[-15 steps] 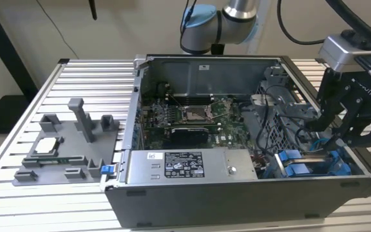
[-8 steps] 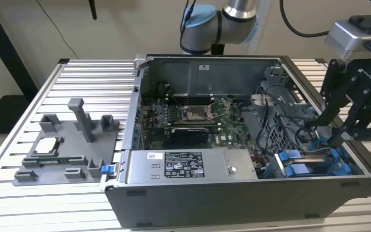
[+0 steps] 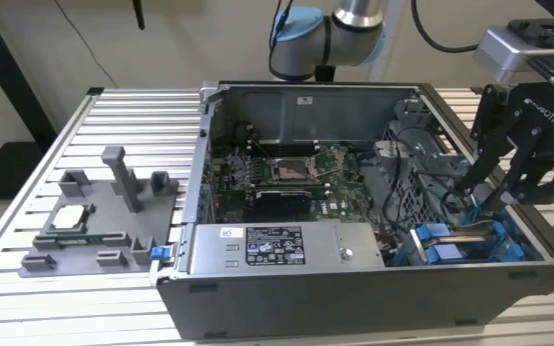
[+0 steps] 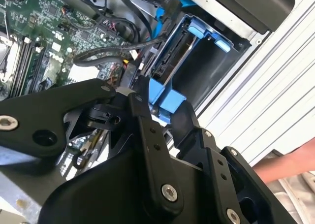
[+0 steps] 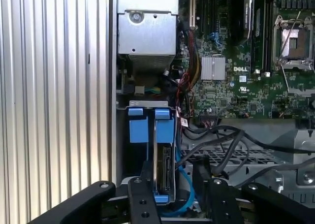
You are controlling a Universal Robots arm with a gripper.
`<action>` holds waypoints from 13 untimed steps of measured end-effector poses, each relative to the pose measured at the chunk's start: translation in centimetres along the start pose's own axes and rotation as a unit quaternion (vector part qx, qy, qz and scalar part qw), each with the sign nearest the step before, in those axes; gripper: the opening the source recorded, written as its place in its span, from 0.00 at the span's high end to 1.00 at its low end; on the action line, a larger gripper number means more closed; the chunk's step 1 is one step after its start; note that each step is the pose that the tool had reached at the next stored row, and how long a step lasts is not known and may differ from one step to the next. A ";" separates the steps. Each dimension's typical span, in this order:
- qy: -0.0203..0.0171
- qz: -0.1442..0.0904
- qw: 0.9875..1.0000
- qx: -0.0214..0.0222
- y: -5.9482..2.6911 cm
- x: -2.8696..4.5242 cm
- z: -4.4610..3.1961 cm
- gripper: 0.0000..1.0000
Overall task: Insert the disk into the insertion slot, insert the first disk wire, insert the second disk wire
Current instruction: 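Insert the disk into the insertion slot, then insert the first disk wire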
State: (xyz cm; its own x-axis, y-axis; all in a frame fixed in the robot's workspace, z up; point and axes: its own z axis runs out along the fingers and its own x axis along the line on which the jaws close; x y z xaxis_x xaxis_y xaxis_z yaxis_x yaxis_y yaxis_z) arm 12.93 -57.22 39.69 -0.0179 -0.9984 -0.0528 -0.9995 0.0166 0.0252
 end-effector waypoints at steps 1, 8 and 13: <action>0.000 0.000 1.000 0.001 0.09 -0.08 0.01 0.00; 0.000 -0.001 1.000 0.013 0.76 -0.82 0.09 0.00; -0.001 -0.003 1.000 0.031 1.00 -1.47 0.43 0.00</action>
State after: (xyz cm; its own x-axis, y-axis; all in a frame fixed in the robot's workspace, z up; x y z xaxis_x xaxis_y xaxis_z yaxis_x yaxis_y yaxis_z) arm 11.94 -55.71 39.36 -0.0122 -0.9985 -0.0542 -0.9992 0.0142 -0.0364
